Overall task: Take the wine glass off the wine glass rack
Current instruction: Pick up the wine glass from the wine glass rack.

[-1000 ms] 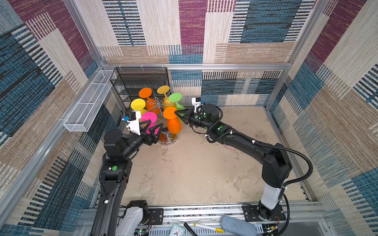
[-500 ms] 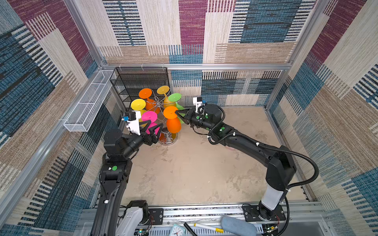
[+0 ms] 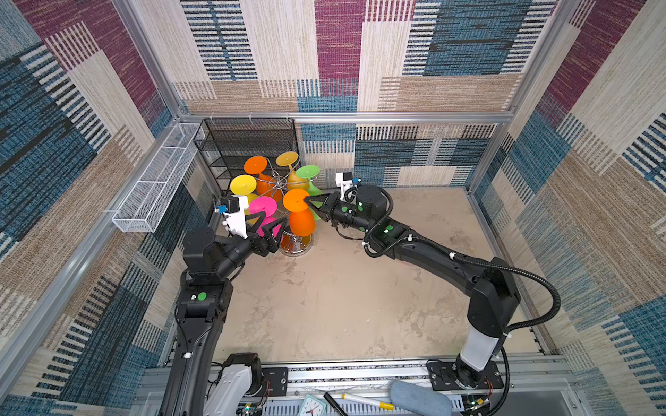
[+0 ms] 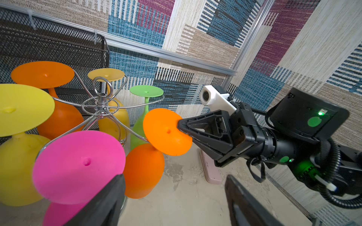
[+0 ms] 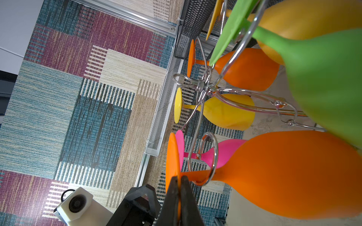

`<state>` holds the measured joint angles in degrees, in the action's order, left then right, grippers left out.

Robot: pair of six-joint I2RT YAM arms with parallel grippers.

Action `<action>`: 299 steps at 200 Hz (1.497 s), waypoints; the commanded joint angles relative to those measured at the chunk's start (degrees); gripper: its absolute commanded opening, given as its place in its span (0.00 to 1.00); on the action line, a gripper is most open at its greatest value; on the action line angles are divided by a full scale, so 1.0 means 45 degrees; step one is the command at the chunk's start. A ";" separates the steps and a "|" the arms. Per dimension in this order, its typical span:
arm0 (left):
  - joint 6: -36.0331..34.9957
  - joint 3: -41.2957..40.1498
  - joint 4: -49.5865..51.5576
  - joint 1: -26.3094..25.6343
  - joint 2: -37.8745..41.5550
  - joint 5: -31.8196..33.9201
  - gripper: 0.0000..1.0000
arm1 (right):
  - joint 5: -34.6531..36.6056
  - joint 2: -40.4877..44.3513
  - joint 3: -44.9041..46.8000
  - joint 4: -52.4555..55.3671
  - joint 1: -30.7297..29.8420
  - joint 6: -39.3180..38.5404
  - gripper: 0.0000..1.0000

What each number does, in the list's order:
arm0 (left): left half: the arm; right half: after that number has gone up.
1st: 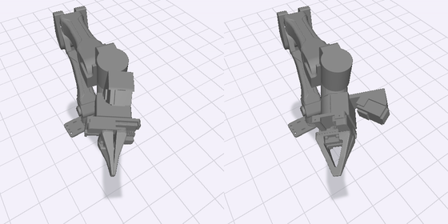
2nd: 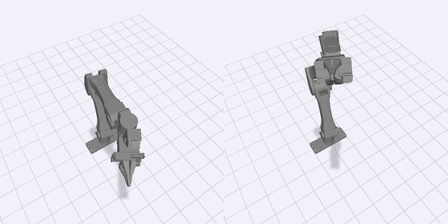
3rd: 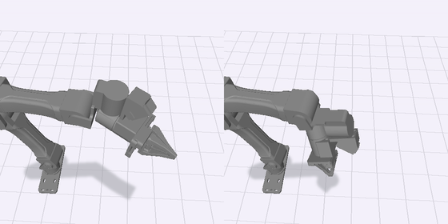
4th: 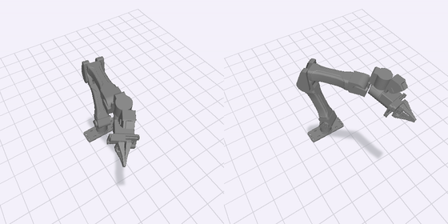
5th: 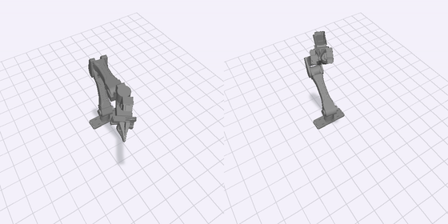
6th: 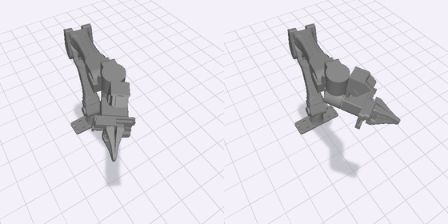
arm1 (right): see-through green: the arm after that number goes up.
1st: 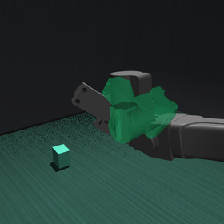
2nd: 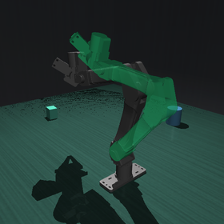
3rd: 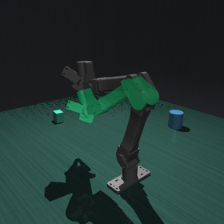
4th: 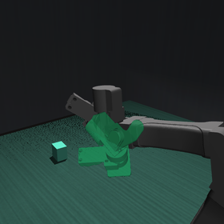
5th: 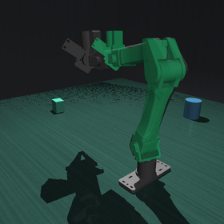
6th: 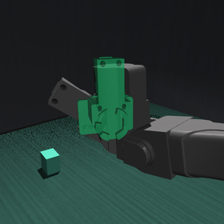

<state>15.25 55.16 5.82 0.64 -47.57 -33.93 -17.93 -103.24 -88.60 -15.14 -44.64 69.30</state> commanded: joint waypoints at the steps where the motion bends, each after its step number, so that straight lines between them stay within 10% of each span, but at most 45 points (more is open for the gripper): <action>1: -0.0534 -0.0030 -0.0494 0.0013 0.0009 0.0042 0.83 | -0.0114 -0.0206 -0.0338 -0.0202 -0.0089 -0.0124 0.04; 299: -0.0517 -0.0011 -0.0503 -0.0007 0.0049 -0.0261 0.82 | 0.1023 -0.0732 -0.1274 -0.0144 0.0465 0.0262 0.02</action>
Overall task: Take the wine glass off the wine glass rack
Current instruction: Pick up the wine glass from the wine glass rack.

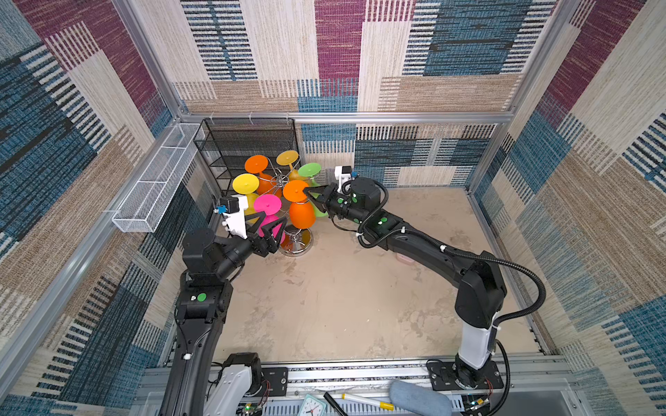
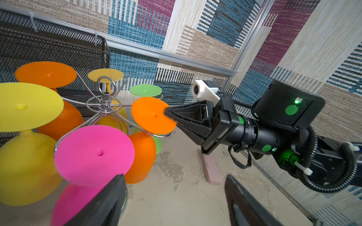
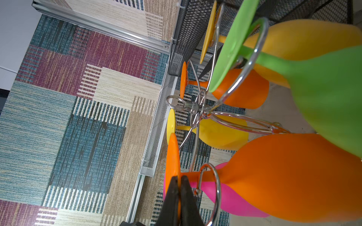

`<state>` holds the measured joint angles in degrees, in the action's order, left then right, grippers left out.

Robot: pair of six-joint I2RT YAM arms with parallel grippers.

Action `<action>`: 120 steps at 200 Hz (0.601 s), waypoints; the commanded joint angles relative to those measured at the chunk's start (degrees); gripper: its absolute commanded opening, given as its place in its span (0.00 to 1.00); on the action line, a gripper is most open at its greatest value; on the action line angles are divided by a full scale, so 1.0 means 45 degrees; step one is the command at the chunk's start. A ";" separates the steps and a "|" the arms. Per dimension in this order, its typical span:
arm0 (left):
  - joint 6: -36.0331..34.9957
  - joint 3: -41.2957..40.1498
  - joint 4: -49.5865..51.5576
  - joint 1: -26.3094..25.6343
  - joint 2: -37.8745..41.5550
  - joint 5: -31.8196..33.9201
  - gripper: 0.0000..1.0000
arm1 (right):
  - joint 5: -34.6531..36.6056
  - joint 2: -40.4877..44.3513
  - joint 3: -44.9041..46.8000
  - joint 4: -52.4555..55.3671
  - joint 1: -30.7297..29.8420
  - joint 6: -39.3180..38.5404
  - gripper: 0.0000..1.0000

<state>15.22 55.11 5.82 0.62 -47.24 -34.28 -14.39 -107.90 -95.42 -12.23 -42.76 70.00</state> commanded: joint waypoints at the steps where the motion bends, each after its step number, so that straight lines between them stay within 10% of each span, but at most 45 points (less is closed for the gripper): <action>1: -0.0512 -0.0001 -0.0508 -0.0002 -0.0016 -0.0189 0.82 | 0.0233 0.0314 0.0263 -0.0794 0.0048 0.0108 0.02; 120: -0.0551 -0.0021 -0.0491 -0.0080 -0.0027 -0.0175 0.83 | 0.0576 -0.0151 -0.0396 -0.0960 0.0499 0.0715 0.02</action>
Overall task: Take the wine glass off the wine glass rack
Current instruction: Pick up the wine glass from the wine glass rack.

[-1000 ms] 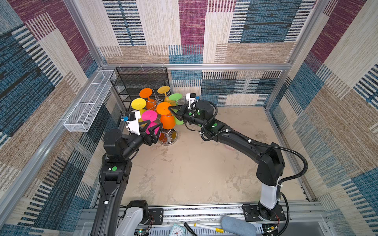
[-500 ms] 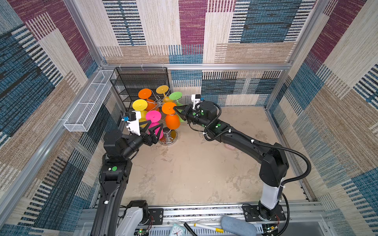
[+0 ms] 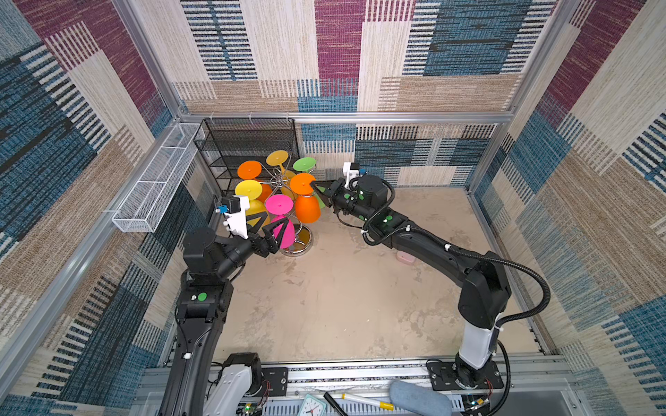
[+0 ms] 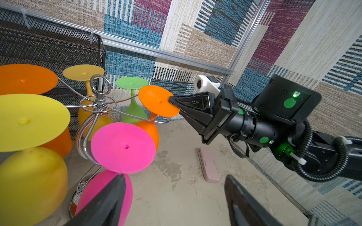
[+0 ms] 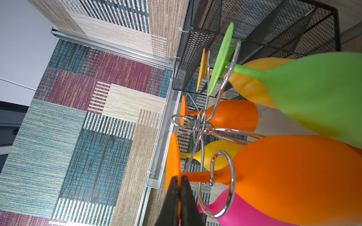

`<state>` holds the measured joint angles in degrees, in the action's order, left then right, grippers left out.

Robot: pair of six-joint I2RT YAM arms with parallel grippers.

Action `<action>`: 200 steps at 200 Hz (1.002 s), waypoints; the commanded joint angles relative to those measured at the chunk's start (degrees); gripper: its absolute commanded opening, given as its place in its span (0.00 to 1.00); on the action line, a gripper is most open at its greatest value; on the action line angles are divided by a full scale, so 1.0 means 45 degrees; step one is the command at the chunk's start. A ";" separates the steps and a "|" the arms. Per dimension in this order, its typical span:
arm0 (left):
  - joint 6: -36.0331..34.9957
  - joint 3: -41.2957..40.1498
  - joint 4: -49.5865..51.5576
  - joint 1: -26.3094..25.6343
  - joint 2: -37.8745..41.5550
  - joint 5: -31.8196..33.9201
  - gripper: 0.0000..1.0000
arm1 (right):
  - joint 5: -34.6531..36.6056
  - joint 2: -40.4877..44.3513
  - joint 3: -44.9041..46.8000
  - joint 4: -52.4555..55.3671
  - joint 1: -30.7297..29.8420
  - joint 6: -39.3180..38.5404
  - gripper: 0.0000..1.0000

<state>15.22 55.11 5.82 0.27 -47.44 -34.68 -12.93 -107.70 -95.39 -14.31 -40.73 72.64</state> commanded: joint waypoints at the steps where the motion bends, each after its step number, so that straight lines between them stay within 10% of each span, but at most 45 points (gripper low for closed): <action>1: -0.0551 -0.0021 -0.0493 -0.0002 0.0016 -0.0097 0.82 | 0.0263 -0.0201 -0.0412 -0.0486 0.0047 0.0127 0.02; 200: -0.0506 -0.0020 -0.0489 -0.0042 0.0032 -0.0163 0.82 | 0.1430 -0.2729 -0.4737 0.2863 0.0457 0.0766 0.00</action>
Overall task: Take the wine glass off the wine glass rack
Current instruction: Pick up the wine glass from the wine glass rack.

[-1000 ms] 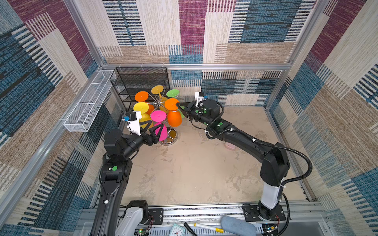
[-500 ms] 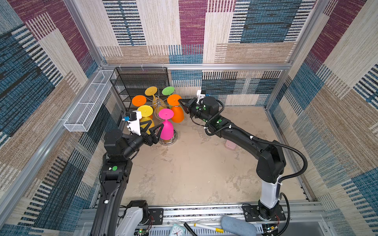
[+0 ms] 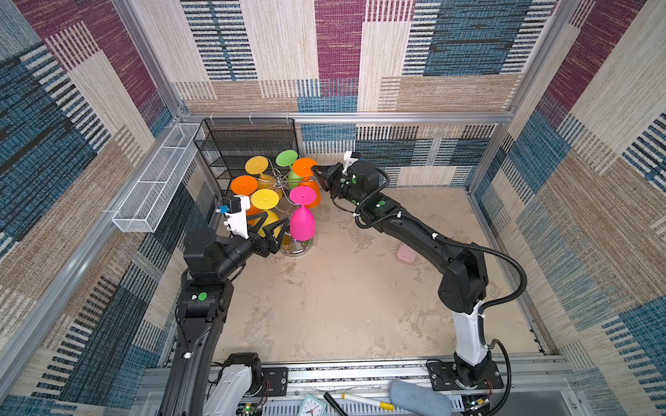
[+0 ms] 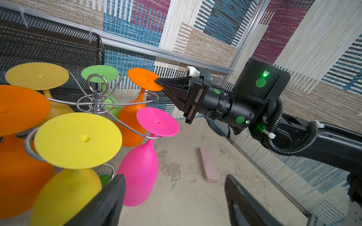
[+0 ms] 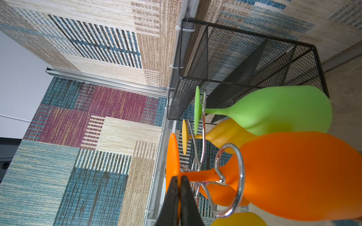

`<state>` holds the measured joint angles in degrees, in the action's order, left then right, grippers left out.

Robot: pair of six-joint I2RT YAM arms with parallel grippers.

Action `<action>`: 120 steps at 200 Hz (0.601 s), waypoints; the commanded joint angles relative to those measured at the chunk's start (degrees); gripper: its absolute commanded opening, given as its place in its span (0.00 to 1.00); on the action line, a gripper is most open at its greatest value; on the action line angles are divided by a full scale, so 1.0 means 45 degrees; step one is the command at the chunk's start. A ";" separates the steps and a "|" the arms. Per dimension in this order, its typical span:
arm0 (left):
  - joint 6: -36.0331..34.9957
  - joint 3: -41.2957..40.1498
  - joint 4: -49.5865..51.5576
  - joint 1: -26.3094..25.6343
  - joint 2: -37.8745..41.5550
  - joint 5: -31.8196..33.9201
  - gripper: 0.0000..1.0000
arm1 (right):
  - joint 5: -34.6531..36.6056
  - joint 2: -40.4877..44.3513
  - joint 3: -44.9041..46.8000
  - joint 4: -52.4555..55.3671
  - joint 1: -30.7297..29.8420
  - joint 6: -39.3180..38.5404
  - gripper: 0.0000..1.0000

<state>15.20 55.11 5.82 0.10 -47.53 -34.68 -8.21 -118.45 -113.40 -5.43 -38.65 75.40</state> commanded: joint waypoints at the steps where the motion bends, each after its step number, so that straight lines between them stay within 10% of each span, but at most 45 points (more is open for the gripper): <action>1: -0.0504 -0.0020 -0.0491 -0.0003 0.0053 -0.0164 0.82 | 0.0399 -0.0358 -0.0784 0.0922 -0.0004 0.0147 0.00; 120: -0.0546 -0.0021 -0.0482 -0.0079 0.0055 -0.0168 0.82 | 0.2189 -0.1737 -0.3817 0.3272 -0.0024 -0.1001 0.00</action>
<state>15.20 55.11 5.82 -0.27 -47.22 -34.85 -1.15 -125.91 -129.40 8.97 -38.65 72.99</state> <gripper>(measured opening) 0.825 0.066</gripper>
